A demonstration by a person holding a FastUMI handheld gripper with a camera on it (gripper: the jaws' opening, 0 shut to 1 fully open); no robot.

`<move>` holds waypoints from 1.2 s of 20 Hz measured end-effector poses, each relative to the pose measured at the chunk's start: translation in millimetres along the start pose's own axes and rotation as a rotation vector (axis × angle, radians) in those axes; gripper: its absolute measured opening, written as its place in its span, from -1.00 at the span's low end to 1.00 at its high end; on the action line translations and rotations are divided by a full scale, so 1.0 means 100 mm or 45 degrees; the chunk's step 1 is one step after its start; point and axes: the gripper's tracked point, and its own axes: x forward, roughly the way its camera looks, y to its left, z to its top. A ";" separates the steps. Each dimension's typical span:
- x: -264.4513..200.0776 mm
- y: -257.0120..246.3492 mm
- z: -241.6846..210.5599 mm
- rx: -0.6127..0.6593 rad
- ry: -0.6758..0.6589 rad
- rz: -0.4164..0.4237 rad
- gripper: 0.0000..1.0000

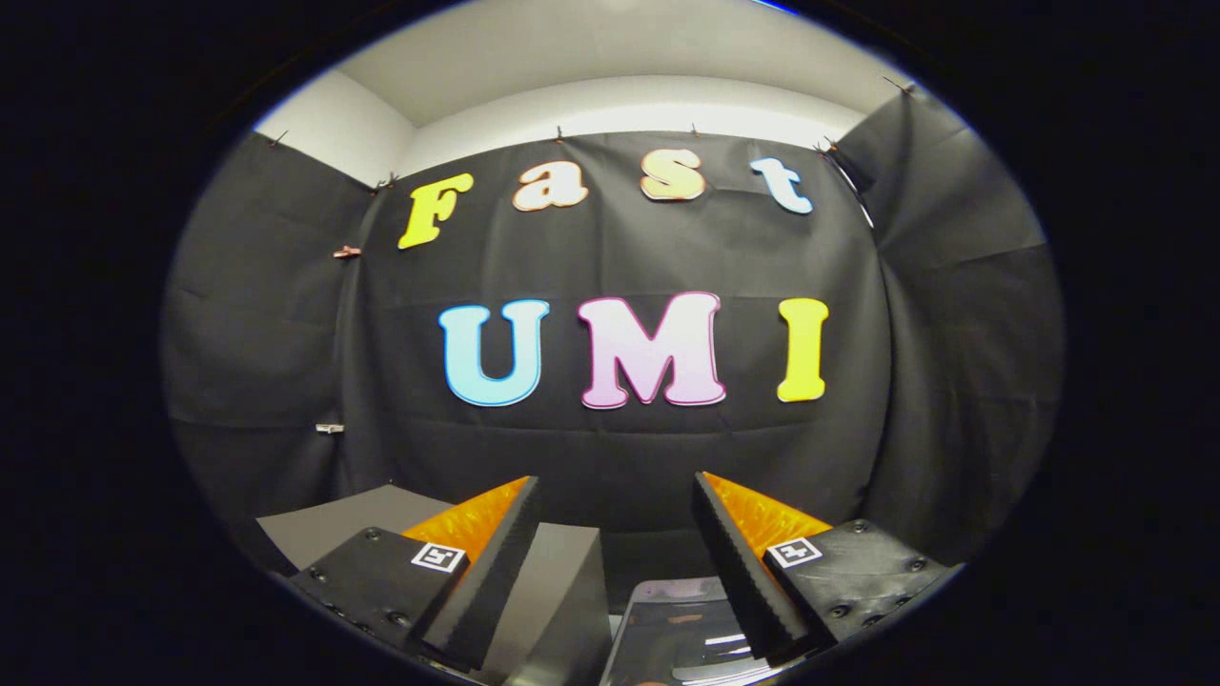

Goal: Put the clothes into the washing machine and then close the washing machine lid.

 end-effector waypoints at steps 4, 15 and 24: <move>0.06 0.11 0.04 0.012 0.014 0.003 1.00; 0.11 0.11 0.01 0.020 0.036 -0.002 0.99; 0.13 0.00 0.12 0.037 0.019 -0.059 0.97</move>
